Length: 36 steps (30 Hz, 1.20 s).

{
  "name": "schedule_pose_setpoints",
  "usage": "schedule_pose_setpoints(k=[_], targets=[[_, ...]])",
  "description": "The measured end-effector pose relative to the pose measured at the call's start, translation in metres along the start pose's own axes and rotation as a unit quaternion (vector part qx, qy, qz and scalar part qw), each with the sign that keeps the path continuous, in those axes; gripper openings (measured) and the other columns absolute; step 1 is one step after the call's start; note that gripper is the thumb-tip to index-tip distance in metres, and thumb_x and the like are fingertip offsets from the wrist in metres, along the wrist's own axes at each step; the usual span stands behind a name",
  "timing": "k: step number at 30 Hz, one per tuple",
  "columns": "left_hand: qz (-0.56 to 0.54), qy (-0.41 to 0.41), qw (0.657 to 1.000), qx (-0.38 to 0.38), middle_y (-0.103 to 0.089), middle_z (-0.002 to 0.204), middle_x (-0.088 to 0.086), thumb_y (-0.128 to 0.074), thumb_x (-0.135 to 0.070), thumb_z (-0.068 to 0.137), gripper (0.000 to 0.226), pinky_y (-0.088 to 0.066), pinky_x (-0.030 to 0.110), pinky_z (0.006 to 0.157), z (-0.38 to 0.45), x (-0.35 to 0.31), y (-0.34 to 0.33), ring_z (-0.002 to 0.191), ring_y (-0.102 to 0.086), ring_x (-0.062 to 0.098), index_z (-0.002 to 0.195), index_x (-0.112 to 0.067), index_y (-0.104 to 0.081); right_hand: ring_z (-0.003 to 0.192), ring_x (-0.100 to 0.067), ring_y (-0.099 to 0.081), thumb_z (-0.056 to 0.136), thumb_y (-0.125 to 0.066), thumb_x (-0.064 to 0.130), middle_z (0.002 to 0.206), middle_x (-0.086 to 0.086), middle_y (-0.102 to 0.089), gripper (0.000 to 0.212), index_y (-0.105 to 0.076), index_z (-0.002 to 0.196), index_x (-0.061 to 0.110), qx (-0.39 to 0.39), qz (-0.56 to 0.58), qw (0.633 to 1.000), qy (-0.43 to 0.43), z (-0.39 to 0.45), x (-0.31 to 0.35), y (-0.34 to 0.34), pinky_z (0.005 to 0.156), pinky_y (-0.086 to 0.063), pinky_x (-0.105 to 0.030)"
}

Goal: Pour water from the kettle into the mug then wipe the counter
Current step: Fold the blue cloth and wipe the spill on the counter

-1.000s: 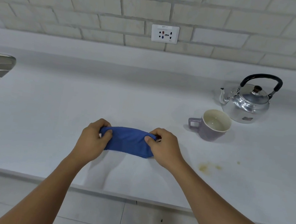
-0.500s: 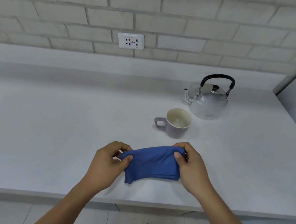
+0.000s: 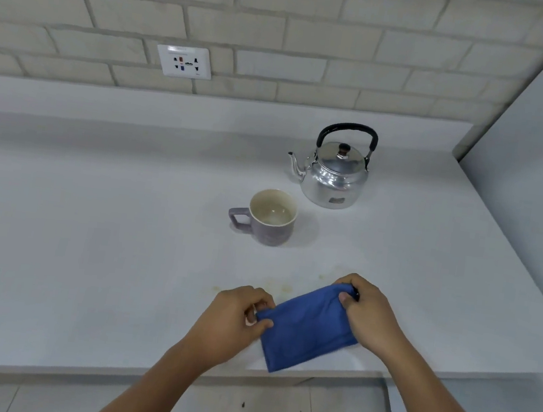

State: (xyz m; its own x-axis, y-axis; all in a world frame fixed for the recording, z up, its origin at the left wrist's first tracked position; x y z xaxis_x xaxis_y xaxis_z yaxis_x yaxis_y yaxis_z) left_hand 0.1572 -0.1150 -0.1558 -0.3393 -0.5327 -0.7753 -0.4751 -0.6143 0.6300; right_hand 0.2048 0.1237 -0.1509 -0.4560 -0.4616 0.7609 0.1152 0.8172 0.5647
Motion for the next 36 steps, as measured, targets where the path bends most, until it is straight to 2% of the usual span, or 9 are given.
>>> schedule_pose_setpoints(k=[6,10,13,15,17,20,26,31,36], targets=[[0.134,-0.04,0.989,-0.047,-0.066,0.115,-0.007,-0.075,-0.028,0.092,0.022,-0.051,0.026,0.094,0.002,0.011,0.022,0.108,-0.059,0.013,0.114,-0.023,-0.075,0.105,-0.021,-0.061,0.095,-0.054,0.005,0.112,0.001,-0.064,0.026,-0.063,0.111,0.023,-0.031,-0.055,0.998,0.013,0.006,-0.002,-0.006,0.082,-0.048,-0.024],[0.185,-0.023,0.98,-0.074,-0.058,0.143,-0.004,-0.072,-0.036,0.093,0.045,-0.043,0.031,0.108,-0.004,0.028,0.043,0.133,-0.052,0.017,0.136,-0.025,-0.064,0.104,-0.025,-0.05,0.091,-0.06,0.028,0.12,-0.005,-0.056,0.044,-0.054,0.134,0.018,-0.155,-0.326,0.929,0.081,-0.022,0.031,-0.004,0.083,-0.05,-0.036],[0.206,-0.012,0.976,-0.074,-0.048,0.159,-0.002,-0.058,-0.039,0.097,0.055,-0.037,0.041,0.12,-0.017,0.044,0.053,0.15,-0.038,0.02,0.149,-0.022,-0.052,0.105,-0.026,-0.05,0.093,-0.045,0.055,0.123,-0.007,-0.054,0.063,-0.045,0.141,0.014,-0.1,-0.356,0.929,-0.002,-0.042,0.028,-0.029,0.08,-0.051,-0.038],[0.218,0.01,0.973,-0.072,-0.043,0.163,0.0,-0.044,-0.039,0.098,0.06,-0.034,0.045,0.122,-0.028,0.059,0.059,0.155,-0.032,0.023,0.154,-0.02,-0.046,0.123,-0.033,-0.045,0.092,-0.031,0.069,0.143,-0.013,-0.046,0.084,-0.029,0.152,0.01,-0.051,-0.367,0.927,-0.049,-0.049,0.021,-0.053,0.093,-0.049,-0.045],[0.237,0.035,0.968,-0.07,-0.038,0.166,-0.001,-0.037,-0.039,0.098,0.062,-0.032,0.048,0.124,-0.038,0.076,0.063,0.158,-0.025,0.022,0.157,-0.02,-0.041,0.143,-0.045,-0.028,0.09,-0.02,0.077,0.162,-0.022,-0.024,0.098,-0.014,0.158,0.007,-0.026,-0.371,0.926,-0.071,-0.051,0.017,-0.075,0.11,-0.036,-0.056],[0.264,0.057,0.96,-0.075,-0.026,0.17,-0.008,-0.032,-0.044,0.103,0.063,-0.021,0.043,0.128,-0.048,0.095,0.066,0.16,-0.014,0.016,0.162,-0.021,-0.033,0.15,-0.054,-0.003,0.086,-0.011,0.082,0.167,-0.026,0.001,0.107,-0.002,0.159,0.005,-0.028,-0.368,0.926,-0.075,-0.049,0.013,-0.096,0.115,-0.018,-0.067],[0.287,0.061,0.952,-0.081,-0.019,0.172,-0.014,-0.03,-0.045,0.105,0.062,0.001,0.025,0.128,-0.05,0.1,0.066,0.161,-0.004,0.008,0.164,-0.024,-0.026,0.15,-0.054,0.01,0.099,-0.018,0.061,0.166,-0.028,0.01,0.085,0.005,0.159,0.005,-0.055,-0.402,0.913,-0.041,-0.045,-0.018,-0.082,0.121,-0.002,-0.064],[0.288,0.062,0.952,-0.081,-0.017,0.172,-0.014,-0.029,-0.046,0.106,0.063,0.005,0.022,0.127,-0.051,0.099,0.067,0.161,-0.001,0.007,0.164,-0.024,-0.025,0.154,-0.043,0.005,0.101,-0.041,0.028,0.168,-0.022,0.002,0.074,-0.004,0.159,0.0,-0.088,-0.363,0.927,-0.038,-0.001,-0.035,-0.022,0.124,0.002,-0.051],[0.291,0.06,0.951,-0.081,-0.016,0.172,-0.014,-0.029,-0.047,0.105,0.063,0.006,0.022,0.127,-0.049,0.099,0.067,0.161,0.0,0.007,0.164,-0.024,-0.024,0.156,-0.034,0.004,0.106,-0.03,0.027,0.169,-0.017,-0.001,0.063,-0.007,0.159,0.002,-0.108,-0.337,0.935,0.023,0.05,-0.003,-0.025,0.125,0.001,-0.045]])
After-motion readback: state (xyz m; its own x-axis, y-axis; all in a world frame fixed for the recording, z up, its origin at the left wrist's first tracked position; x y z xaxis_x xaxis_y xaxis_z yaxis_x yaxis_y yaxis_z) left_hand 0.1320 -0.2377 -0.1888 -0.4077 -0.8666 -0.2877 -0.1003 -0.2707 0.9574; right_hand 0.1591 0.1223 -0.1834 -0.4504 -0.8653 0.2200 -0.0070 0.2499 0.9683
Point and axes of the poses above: each hand's wrist, its own z-axis towards the middle knuckle, its own y-axis out of the back of the hand, x = y × z, the point moved 9 cm from there along z, towards the middle knuckle
